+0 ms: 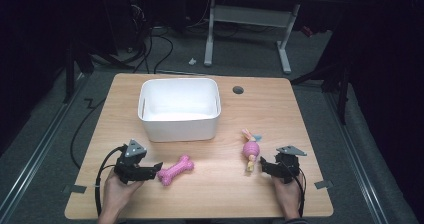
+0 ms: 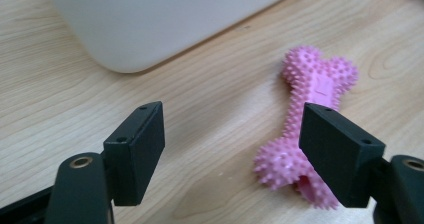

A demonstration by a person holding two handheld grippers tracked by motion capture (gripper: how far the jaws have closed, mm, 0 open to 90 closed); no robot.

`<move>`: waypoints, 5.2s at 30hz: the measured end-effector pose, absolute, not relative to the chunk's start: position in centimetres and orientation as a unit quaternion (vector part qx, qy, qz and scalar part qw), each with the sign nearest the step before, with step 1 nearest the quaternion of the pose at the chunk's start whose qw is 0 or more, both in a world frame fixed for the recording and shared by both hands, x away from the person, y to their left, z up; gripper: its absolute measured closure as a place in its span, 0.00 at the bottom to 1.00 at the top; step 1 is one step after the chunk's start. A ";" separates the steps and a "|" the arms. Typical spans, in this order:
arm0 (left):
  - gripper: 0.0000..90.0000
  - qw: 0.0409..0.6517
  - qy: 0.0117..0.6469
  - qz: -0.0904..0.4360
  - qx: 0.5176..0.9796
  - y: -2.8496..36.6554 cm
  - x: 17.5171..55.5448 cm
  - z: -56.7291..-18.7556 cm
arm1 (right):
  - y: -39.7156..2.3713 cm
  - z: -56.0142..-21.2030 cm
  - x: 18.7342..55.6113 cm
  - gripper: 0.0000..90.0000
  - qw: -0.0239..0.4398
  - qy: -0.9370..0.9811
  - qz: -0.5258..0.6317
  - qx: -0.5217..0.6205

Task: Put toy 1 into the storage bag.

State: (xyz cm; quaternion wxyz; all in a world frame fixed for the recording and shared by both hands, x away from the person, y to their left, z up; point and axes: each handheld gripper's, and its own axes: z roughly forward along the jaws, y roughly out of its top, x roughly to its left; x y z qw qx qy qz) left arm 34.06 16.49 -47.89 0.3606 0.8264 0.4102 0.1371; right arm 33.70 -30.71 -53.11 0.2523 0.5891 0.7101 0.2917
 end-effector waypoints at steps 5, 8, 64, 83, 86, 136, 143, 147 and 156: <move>0.32 0.352 0.397 0.133 0.837 15.5 34.1 -47.6 | -30.7 -53.1 33.7 0.22 0.252 0.711 0.293 0.588; 0.32 0.349 0.389 0.128 0.843 14.9 34.1 -47.5 | -30.7 -53.1 33.7 0.22 0.252 0.711 0.292 0.588; 0.63 0.256 0.313 0.067 0.912 8.7 36.2 -50.0 | -30.7 -53.1 33.7 0.22 0.252 0.713 0.293 0.585; 0.65 0.263 0.309 0.066 0.912 9.0 36.0 -49.7 | -30.7 -53.1 33.7 0.22 0.252 0.714 0.293 0.584; 0.65 0.270 0.312 0.063 0.909 9.2 36.0 -49.5 | -30.7 -53.1 33.7 0.22 0.252 0.714 0.293 0.584; 0.65 0.335 0.329 0.076 0.879 12.4 35.9 -40.9 | -30.6 -53.1 33.6 0.23 0.250 0.716 0.294 0.581; 0.65 0.323 0.317 0.068 0.889 11.8 36.4 -40.5 | -30.6 -53.1 33.7 0.23 0.251 0.719 0.296 0.576; 0.65 0.322 0.314 0.071 0.891 11.4 36.8 -40.1 | -30.6 -53.1 33.7 0.23 0.251 0.720 0.296 0.576; 0.65 0.339 0.309 0.090 0.884 11.1 37.4 -37.3 | -30.5 -53.1 33.6 0.23 0.247 0.725 0.298 0.570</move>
